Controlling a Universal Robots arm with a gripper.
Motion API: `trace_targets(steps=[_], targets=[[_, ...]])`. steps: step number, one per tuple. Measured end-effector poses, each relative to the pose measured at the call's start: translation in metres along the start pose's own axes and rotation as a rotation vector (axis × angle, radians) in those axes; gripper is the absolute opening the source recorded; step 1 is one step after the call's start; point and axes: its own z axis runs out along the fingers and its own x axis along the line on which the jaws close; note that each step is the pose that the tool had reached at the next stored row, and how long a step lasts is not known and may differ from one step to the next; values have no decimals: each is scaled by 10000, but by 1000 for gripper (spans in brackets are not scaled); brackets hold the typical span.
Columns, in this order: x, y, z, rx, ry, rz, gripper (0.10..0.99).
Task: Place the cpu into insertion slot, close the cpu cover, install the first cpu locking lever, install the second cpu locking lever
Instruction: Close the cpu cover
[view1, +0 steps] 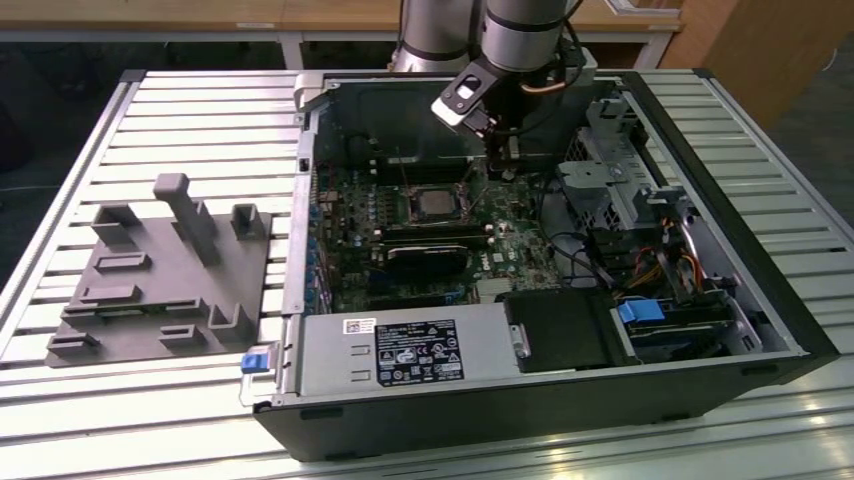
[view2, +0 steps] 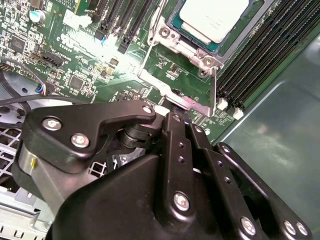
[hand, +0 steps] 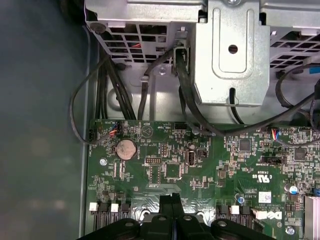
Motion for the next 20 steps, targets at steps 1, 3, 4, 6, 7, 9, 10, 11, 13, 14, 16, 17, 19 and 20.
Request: trace_targets(steps=[1,3,4,6,7,9,10,11,13,14,16,17,19,20], targets=[[0,-3,0,0,1,0,106],[0,-9,0,0,0,0,106],[0,-12,0,0,0,0,106],[0,-18,-1,0,0,0,106],[0,-21,-1,0,1,0,106],[1,-28,-1,0,0,0,106],[1,-31,-1,0,0,0,106],[1,-34,-1,0,1,0,106],[1,-39,-1,0,0,0,106],[1,-42,-1,0,0,0,106],[1,-48,-1,0,1,0,106],[1,-52,-1,0,1,0,106],[1,-60,-2,0,0,0,106],[1,-64,-2,0,0,-1,106]])
